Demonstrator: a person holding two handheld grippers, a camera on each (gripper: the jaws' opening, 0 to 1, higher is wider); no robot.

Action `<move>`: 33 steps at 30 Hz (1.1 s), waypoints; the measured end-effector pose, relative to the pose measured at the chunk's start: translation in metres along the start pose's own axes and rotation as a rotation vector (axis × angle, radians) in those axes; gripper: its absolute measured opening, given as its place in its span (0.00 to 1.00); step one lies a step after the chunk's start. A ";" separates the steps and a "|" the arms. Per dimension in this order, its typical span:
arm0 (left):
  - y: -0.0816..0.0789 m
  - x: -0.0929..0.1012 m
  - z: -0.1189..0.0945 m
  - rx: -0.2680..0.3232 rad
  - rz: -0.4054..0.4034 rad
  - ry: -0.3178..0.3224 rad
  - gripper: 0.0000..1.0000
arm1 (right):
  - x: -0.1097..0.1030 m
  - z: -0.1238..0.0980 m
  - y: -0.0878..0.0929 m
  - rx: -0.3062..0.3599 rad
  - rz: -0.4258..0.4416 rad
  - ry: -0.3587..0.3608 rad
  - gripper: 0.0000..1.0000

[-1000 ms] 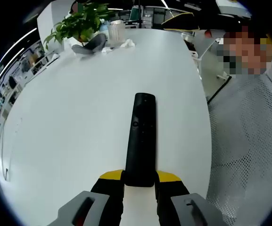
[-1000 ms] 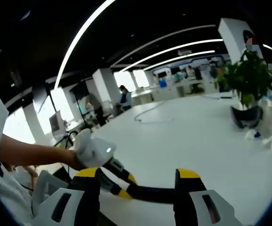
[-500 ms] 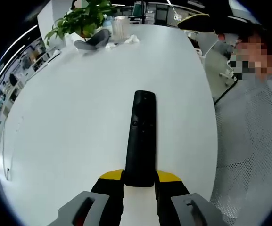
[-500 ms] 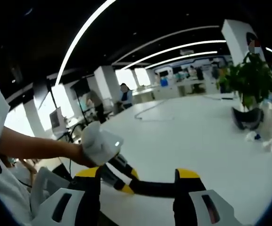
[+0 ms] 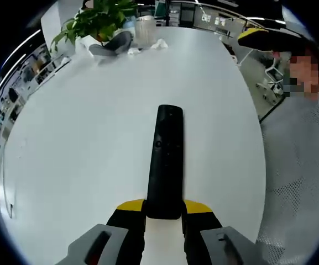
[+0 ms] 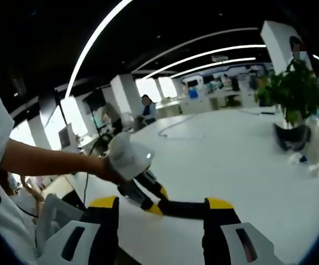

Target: Press the specified remote control buttons in sequence, fully releasing each button before pressing the next.

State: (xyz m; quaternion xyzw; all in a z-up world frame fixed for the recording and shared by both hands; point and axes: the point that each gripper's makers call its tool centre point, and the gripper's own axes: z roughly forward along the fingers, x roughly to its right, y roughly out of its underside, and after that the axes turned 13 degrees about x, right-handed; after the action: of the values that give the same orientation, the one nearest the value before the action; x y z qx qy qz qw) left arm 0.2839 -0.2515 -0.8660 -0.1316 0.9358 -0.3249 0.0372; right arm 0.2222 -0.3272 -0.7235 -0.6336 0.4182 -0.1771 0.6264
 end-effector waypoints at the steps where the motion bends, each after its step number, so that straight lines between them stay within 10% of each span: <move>1: 0.000 -0.001 0.000 0.001 0.003 0.004 0.24 | 0.000 0.000 0.000 0.000 0.000 0.001 0.60; 33: -0.009 -0.041 0.007 -0.035 -0.004 0.012 0.24 | 0.007 -0.001 -0.002 0.011 -0.009 0.032 0.60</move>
State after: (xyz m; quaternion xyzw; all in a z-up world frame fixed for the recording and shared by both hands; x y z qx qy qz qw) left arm 0.3268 -0.2511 -0.8669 -0.1320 0.9413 -0.3094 0.0286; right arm 0.2265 -0.3330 -0.7231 -0.6293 0.4241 -0.1922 0.6222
